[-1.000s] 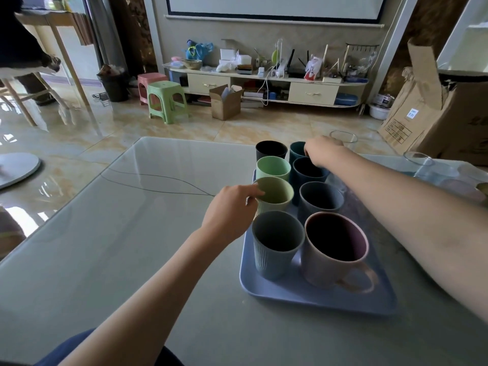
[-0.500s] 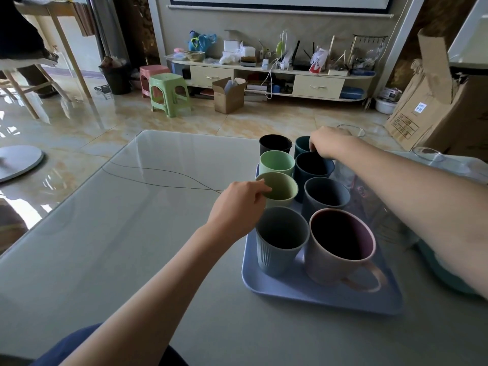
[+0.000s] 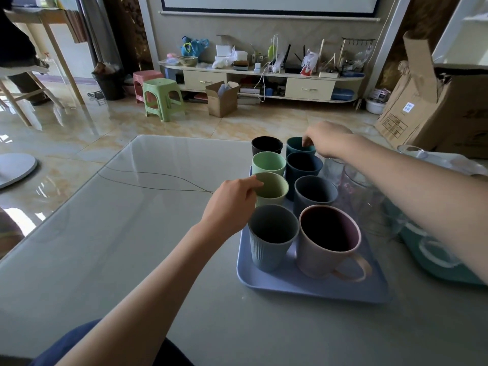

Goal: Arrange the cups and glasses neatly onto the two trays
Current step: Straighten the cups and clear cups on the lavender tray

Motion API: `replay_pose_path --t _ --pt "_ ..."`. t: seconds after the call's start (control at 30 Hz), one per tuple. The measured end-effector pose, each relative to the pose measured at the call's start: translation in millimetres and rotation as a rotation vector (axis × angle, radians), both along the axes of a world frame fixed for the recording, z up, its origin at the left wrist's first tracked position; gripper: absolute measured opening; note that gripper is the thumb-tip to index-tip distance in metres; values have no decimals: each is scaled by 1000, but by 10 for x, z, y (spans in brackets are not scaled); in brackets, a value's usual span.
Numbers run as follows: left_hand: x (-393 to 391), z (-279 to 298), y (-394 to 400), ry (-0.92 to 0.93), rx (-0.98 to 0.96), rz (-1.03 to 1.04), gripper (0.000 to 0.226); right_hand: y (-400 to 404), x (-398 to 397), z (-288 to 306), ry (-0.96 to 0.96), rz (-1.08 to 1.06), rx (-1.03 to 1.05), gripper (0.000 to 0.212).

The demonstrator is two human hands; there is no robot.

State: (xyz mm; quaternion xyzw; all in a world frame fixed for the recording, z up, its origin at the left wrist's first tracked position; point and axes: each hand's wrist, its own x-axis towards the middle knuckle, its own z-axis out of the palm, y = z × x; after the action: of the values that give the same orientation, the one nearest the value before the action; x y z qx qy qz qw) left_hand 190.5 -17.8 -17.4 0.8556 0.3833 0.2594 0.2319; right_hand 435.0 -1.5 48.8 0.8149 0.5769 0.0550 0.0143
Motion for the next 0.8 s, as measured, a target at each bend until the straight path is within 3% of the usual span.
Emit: replay_pose_path --t 0.3,0.57,0.73,0.8 --pt "109 108 -414 -28 250 -150 32 -874 -62 279 152 59 165 45" --pt "250 125 -850 194 345 -464 35 -1925 -90 12 409 73 362 30" --pt "328 111 -901 355 353 -455 37 -2087 -76 -282 508 80 329 39" --pt "342 76 -894 378 342 -455 36 -2096 -74 -366 541 80 361 55"
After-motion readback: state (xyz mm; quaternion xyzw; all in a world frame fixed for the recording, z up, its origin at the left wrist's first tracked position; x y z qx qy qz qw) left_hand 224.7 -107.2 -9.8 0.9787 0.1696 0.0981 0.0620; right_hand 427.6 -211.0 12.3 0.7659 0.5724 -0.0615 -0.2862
